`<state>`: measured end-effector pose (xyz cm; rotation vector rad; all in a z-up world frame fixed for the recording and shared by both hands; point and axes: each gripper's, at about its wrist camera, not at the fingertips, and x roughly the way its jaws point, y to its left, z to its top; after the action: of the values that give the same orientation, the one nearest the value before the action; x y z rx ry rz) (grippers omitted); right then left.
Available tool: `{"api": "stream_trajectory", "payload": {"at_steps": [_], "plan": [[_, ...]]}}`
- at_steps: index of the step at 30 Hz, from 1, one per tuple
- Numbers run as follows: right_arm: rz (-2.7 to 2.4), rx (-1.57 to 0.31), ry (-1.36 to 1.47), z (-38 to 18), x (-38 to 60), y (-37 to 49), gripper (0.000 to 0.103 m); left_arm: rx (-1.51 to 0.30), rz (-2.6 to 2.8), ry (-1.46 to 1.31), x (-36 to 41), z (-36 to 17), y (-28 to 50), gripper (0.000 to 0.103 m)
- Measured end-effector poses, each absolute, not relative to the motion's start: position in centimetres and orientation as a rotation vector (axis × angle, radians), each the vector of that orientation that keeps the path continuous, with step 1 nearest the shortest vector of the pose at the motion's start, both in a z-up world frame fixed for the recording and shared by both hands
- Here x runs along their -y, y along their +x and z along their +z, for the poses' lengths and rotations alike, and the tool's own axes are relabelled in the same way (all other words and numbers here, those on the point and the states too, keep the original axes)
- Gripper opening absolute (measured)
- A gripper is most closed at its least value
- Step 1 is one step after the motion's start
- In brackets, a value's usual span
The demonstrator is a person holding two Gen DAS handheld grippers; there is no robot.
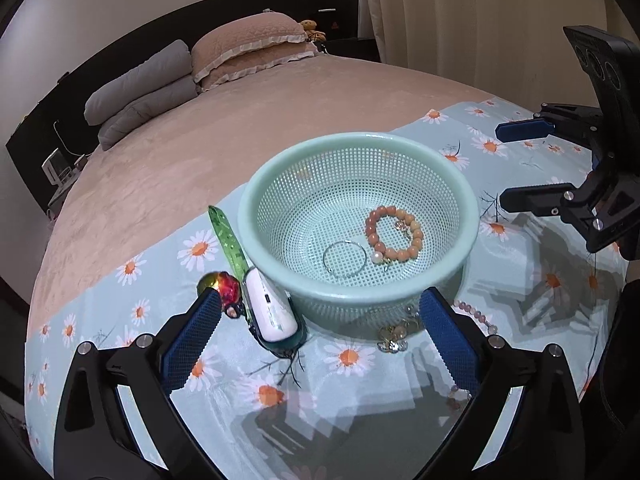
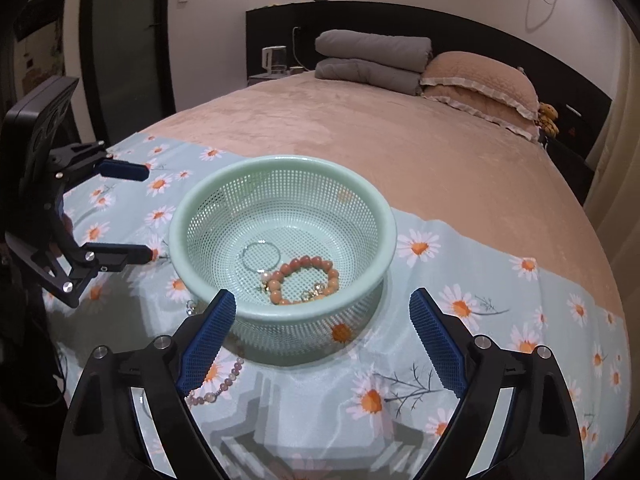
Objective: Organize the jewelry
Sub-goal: 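Grasp the gold earring with the left gripper while the right gripper grasps the pink bead necklace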
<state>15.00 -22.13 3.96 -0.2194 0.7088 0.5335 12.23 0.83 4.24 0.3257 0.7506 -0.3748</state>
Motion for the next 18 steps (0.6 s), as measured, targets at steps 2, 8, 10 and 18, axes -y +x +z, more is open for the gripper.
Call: {"api": "stream_trajectory", "payload": {"at_steps": [2, 8, 10, 18], "plan": [[0.528, -0.712, -0.231, 3.5, 22.0, 14.0, 0.084, -0.775, -0.374, 0.317, -0.9, 3.1, 11.3, 0.097], [0.515, -0.674, -0.160, 0.7, 22.1, 10.9, 0.086, -0.791, -0.370, 0.346, -0.2, -0.1, 9.2, 0.097], [0.493, -0.694, -0.158, -0.8, 21.9, 10.5, 0.086, -0.756, -0.375, 0.305, -0.5, -1.0, 8.6, 0.097], [0.475, -0.743, -0.239, -4.2, 19.6, 10.8, 0.086, -0.827, -0.378, 0.172, -1.3, -4.4, 9.5, 0.097]]}}
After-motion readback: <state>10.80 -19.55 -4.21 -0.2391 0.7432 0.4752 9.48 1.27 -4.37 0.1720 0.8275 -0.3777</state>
